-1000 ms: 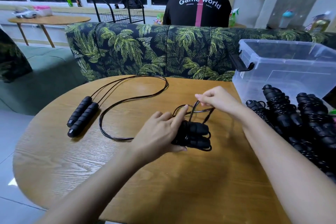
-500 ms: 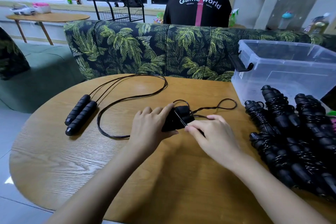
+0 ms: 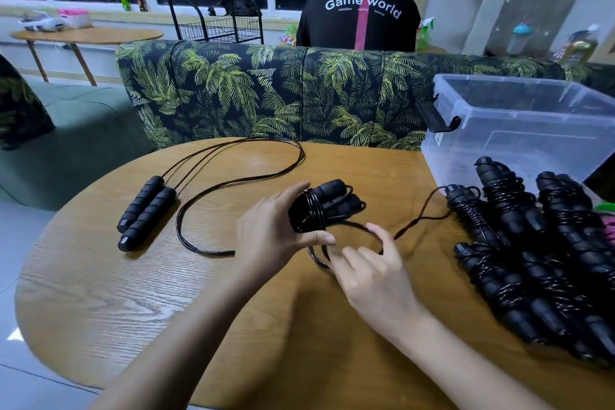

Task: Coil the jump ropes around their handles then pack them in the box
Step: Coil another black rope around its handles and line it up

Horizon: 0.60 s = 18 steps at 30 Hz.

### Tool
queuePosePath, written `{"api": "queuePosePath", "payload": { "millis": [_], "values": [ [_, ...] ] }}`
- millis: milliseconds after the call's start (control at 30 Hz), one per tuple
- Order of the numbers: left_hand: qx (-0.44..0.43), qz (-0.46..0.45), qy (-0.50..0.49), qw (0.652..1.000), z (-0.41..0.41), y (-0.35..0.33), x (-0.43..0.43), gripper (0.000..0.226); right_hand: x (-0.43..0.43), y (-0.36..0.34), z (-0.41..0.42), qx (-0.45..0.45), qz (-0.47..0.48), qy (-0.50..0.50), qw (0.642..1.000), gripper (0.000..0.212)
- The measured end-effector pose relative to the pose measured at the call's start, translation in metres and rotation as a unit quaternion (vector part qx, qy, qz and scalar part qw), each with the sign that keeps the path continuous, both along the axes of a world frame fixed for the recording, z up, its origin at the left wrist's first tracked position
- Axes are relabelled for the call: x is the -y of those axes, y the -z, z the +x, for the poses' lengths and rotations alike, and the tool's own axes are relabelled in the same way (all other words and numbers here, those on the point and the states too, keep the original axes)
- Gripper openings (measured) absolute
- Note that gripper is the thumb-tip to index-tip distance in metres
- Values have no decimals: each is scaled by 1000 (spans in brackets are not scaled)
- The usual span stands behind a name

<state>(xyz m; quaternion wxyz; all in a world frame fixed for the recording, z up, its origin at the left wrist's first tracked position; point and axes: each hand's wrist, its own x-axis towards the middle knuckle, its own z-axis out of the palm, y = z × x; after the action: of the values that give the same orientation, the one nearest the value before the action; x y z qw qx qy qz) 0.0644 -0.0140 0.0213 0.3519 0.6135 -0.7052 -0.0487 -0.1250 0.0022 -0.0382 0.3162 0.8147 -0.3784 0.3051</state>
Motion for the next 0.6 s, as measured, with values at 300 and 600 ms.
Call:
{"api": "queuePosePath", "payload": {
  "millis": [300,600],
  "values": [
    [-34,-36,-20,999,7,-4,6,78,11,2,-19,14,-30,-26,999,30],
    [-72,-36,6,997,31,-2,14,80,31,1,-57,-12,-14,-17,1000,33]
  ]
}}
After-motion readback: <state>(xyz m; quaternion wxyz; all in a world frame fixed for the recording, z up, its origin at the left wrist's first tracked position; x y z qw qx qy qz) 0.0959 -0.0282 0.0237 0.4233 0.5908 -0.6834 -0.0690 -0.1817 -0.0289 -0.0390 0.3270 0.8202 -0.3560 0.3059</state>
